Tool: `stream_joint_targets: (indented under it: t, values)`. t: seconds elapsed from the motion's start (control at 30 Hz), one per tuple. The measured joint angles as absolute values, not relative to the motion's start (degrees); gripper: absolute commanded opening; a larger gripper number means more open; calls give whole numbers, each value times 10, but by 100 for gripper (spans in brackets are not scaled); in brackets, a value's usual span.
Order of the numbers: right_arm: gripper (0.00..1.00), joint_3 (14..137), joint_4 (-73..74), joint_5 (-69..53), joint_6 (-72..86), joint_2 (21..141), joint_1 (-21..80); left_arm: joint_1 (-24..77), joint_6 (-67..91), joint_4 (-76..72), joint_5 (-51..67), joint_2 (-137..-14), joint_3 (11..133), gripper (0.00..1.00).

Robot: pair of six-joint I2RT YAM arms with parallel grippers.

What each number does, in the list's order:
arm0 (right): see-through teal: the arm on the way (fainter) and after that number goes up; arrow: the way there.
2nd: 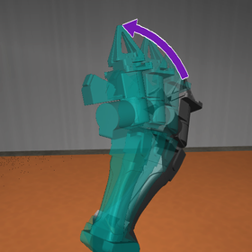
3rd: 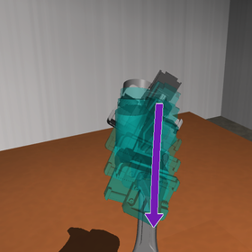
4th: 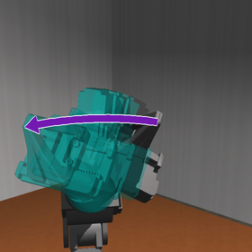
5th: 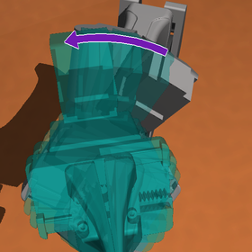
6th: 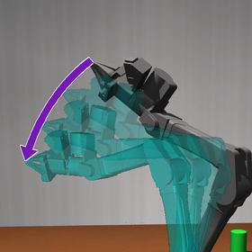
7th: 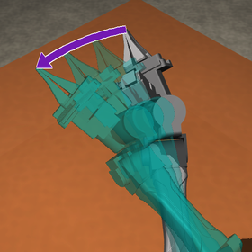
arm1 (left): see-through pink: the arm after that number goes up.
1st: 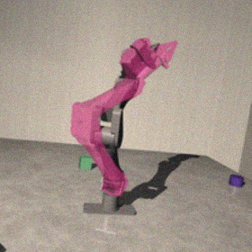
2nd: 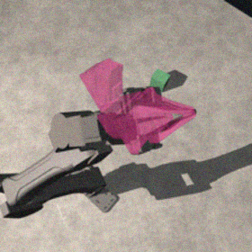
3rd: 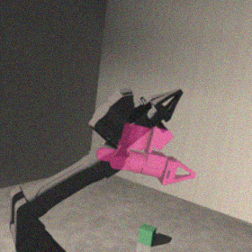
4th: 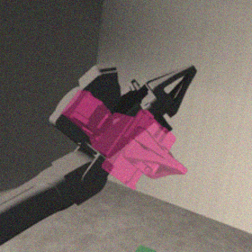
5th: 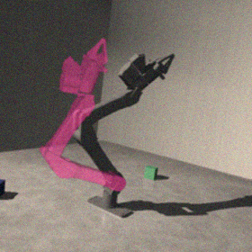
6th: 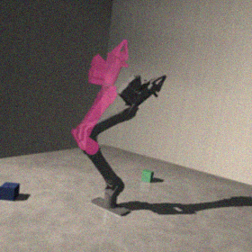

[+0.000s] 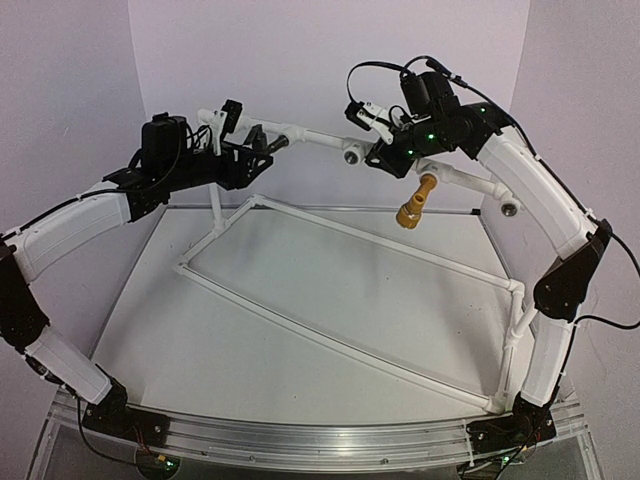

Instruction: Install the water faucets

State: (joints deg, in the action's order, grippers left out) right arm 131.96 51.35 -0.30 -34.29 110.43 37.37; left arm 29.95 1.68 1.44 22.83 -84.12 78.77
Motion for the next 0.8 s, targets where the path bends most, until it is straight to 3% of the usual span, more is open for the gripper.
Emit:
stream_joint_targets:
  t: [0.3,0.8]
  values:
    - [0,1306,503,0,-344,1098,374,301,54,16,181,-900,824,44]
    - [0,1290,489,2,-347,1090,374,319,-31,-39,151,-900,824,32]
